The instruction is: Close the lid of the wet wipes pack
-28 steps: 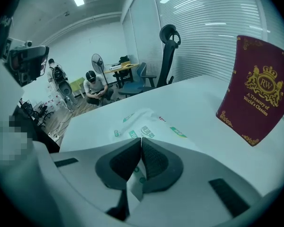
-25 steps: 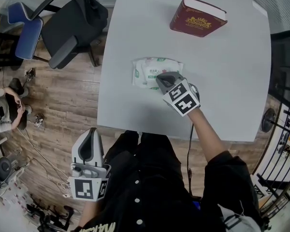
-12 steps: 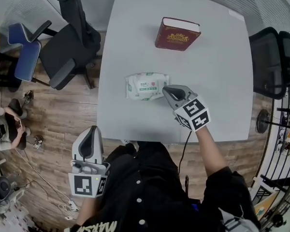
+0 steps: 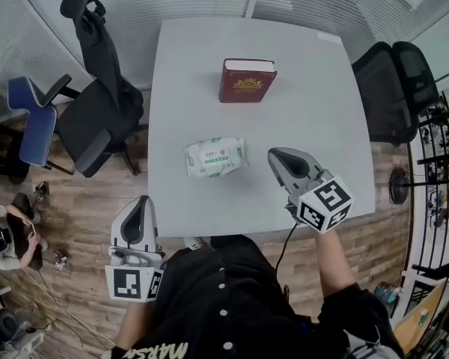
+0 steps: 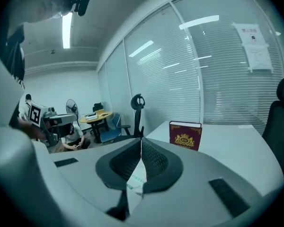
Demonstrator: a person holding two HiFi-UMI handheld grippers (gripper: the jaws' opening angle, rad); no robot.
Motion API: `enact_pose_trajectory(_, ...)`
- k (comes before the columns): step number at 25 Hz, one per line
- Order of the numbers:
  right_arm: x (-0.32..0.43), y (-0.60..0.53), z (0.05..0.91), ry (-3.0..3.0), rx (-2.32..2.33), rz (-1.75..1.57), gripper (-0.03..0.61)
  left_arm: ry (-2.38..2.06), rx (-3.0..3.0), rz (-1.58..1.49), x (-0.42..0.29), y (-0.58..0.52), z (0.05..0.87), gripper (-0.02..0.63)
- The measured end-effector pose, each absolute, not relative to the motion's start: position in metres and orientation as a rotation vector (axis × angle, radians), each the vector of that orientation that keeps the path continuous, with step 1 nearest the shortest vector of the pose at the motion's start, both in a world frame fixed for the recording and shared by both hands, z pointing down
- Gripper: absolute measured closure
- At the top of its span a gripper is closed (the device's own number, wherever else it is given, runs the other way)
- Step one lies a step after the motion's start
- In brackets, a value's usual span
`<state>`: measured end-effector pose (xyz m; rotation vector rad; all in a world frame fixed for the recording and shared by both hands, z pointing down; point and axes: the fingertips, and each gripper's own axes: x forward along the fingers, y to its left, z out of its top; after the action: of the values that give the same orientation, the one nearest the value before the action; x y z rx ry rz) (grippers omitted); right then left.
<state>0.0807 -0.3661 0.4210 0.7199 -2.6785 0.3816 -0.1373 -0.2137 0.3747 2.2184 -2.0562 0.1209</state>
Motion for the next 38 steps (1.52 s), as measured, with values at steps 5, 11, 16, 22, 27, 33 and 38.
enact_pose_trajectory(5,0.105,-0.364,0.376,-2.744,0.931,0.271,0.549,-2.067,2.267,0.08,-0.146,-0.218,0.361,0.598)
enact_pose_trajectory(11,0.13,-0.347,0.329,-2.821,1.136,0.163,0.549,-2.089,2.319,0.037,-0.159,-0.221,0.34,0.598)
enact_pose_trajectory(16,0.153,-0.329,0.303,-2.846,1.299,0.132,0.549,-2.123,2.333,0.019,-0.17,-0.222,0.328,0.6)
enact_pose_trajectory(22,0.182,-0.31,0.287,-2.853,1.485,0.058,0.549,-2.139,2.342,0.018,-0.179,-0.222,0.321,0.6)
enact_pose_trajectory(27,0.199,-0.302,0.292,-2.81,1.575,0.06,0.549,-2.143,2.359,0.031,-0.184,-0.222,0.314,0.6)
enact_pose_trajectory(33,0.207,-0.302,0.296,-2.772,1.639,0.045,0.549,-2.141,2.363,0.029,-0.182,-0.22,0.312,0.6)
enact_pose_trajectory(38,0.203,-0.303,0.298,-2.741,1.647,0.005,0.549,-2.153,2.358,0.025,-0.185,-0.217,0.31,0.598)
